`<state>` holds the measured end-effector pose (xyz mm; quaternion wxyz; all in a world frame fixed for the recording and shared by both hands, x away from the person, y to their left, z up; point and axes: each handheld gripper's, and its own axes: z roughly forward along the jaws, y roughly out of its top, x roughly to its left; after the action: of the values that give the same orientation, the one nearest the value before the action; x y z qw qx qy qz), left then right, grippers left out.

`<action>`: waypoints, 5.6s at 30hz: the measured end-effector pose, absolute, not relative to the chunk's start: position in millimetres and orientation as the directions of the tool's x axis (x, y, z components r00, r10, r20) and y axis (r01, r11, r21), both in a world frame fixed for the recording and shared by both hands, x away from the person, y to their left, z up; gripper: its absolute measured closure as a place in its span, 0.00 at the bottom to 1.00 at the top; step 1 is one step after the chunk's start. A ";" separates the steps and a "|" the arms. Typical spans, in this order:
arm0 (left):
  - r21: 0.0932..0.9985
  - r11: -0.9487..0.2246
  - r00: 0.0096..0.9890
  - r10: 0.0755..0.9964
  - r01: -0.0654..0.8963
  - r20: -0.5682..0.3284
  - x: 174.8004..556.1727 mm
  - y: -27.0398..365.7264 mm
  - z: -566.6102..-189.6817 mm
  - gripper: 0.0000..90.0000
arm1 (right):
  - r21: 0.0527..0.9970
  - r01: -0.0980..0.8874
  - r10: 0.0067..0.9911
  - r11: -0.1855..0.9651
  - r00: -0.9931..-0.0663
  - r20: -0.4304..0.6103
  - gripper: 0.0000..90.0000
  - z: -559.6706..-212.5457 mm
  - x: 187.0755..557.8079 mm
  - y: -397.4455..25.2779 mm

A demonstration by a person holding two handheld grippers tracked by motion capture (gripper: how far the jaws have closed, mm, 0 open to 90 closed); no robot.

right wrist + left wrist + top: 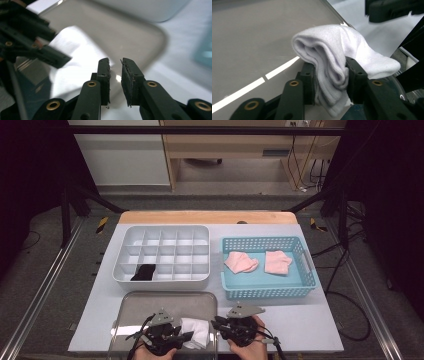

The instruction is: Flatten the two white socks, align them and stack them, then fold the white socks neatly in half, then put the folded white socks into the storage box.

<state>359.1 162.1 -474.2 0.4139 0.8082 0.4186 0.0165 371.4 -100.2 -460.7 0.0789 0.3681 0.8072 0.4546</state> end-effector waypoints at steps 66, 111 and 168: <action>0.856 -0.176 0.578 0.799 0.486 -0.164 430.7 230.0 -377.0 0.76 | 0.820 0.535 0.899 0.202 -0.434 0.062 0.46 -465.7 369.4 -218.1; 0.696 -0.375 0.572 0.818 0.612 -0.062 512.4 245.3 -398.1 0.76 | 0.798 0.566 0.893 0.207 -0.443 0.083 0.51 -469.9 376.9 -214.9; 0.447 -0.547 0.582 0.810 0.707 0.070 535.3 194.6 -421.2 0.79 | 0.762 0.606 0.877 0.228 -0.468 0.110 0.51 -478.6 384.4 -209.2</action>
<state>535.3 194.6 -421.2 0.1895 0.8691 0.4364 0.1354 384.4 -209.2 -478.6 0.1745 0.4851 0.7640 0.3880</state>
